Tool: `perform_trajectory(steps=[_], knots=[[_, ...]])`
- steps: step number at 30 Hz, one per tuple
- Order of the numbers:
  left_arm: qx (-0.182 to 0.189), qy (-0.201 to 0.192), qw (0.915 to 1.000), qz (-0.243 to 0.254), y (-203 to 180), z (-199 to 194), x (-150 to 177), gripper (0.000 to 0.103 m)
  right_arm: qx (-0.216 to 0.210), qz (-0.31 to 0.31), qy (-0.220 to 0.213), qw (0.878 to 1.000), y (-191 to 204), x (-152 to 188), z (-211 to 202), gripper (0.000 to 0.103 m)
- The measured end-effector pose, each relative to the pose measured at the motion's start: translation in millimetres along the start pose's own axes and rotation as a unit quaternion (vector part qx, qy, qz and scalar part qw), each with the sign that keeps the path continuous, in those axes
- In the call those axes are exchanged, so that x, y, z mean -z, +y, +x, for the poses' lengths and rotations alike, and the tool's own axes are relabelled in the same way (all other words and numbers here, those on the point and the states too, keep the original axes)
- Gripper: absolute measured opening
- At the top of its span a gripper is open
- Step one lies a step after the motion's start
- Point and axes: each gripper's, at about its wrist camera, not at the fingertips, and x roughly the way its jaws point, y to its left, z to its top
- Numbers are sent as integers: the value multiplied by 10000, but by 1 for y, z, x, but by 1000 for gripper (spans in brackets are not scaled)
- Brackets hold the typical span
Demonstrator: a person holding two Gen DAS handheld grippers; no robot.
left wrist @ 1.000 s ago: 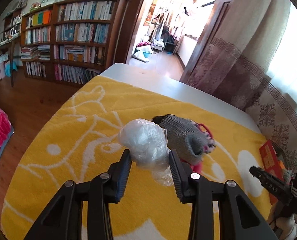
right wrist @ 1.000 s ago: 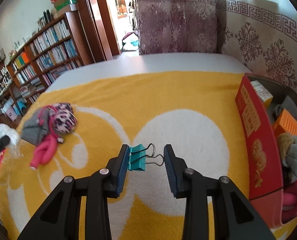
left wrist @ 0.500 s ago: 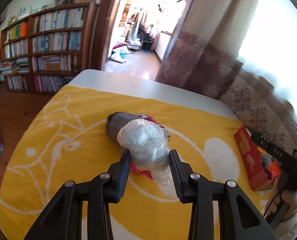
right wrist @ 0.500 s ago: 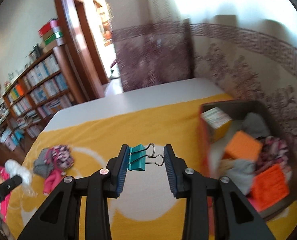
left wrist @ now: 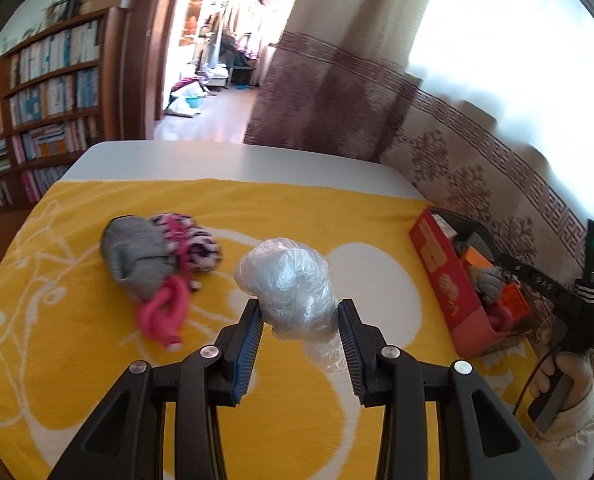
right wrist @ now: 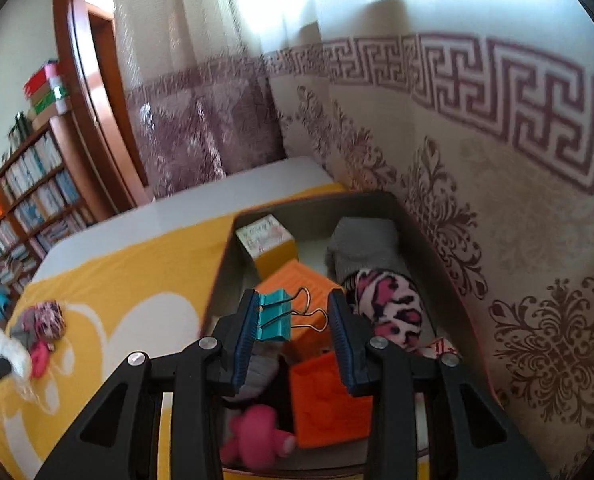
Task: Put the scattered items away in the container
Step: 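Carry the clip into the red tin and open the right gripper while the left carries the bag, then lower the white plastic bag into the red tin and open the left gripper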
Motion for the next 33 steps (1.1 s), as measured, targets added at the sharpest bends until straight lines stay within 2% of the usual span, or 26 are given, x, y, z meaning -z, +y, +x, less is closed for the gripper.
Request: perform_trajectory(steps=[3, 7, 10, 15, 22, 29, 33], knots=[[59, 62, 9999, 141, -18, 5, -2, 40, 9, 153, 88, 9998, -9, 3, 4, 47], [138, 119, 9993, 329, -43, 14, -7, 40, -133, 415, -247, 9987, -19, 1, -15, 79], [221, 149, 9984, 490, -62, 22, -14, 40, -64, 566, -540, 9969, -26, 0, -28, 80], [488, 208, 9950, 841, -106, 42, -25, 40, 136, 790, -722, 9942, -32, 2, -36, 80], [912, 333, 9890, 1119, -161, 85, -44, 40, 861, 868, -1191, 9853, -40, 4, -51, 80], [1309, 447, 9824, 1252, -204, 132, -51, 40, 1431, 954, -1787, 9687, -46, 6, -65, 80], [1455, 538, 9785, 1356, -215, 149, -52, 40, 1543, 1111, -2130, 9584, -51, 7, -79, 80]])
